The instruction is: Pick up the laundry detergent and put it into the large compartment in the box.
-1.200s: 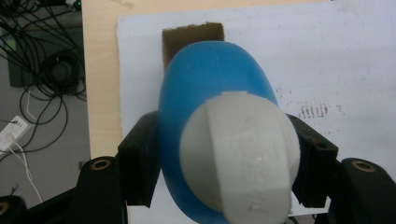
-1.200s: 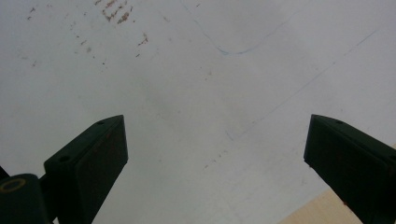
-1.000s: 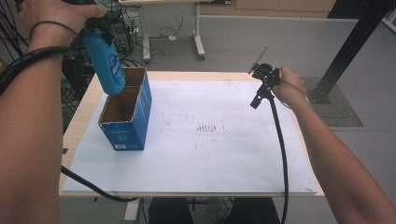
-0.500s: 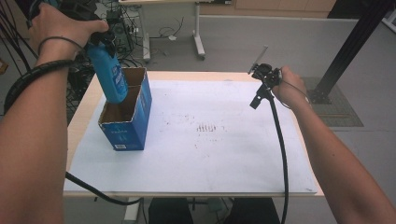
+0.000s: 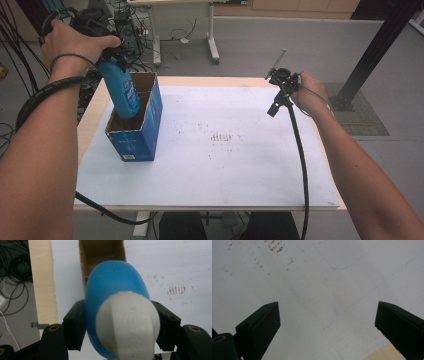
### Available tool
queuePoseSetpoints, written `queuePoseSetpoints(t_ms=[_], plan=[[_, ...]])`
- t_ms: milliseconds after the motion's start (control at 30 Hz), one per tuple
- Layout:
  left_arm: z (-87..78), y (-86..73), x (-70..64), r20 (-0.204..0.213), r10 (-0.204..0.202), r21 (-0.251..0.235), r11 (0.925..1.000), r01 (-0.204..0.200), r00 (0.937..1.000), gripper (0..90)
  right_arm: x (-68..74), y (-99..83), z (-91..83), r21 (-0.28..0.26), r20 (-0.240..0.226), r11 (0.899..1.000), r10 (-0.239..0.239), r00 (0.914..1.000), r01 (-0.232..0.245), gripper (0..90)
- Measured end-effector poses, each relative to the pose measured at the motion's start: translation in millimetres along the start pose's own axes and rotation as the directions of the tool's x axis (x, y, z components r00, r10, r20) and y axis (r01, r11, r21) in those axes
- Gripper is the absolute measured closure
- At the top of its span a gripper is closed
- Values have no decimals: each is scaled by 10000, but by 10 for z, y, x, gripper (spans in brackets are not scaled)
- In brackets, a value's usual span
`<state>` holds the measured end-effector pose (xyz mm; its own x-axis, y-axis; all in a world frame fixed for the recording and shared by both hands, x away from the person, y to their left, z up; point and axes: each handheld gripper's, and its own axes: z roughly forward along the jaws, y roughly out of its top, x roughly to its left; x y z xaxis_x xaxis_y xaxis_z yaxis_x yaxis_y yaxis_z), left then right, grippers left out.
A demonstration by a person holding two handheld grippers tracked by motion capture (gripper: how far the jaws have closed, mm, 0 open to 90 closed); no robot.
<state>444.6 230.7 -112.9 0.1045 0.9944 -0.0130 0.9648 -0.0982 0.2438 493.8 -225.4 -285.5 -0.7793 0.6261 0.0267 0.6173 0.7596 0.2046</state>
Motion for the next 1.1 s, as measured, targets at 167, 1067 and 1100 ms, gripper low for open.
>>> queuePoseSetpoints(t_ms=[167,1067,1100], plan=[[118,-24,3,17,4,94,10000,-5,10000,375,9,1,10,17,-55,10000,20,10000,-20,59],[653,-163,77,-58,67,434,9990,-64,10000,374,17,-2,29,59,-81,10000,72,9999,-72,56],[672,-166,74,-42,78,429,9991,-76,10000,375,19,0,30,47,-90,10000,28,10000,-27,56]])
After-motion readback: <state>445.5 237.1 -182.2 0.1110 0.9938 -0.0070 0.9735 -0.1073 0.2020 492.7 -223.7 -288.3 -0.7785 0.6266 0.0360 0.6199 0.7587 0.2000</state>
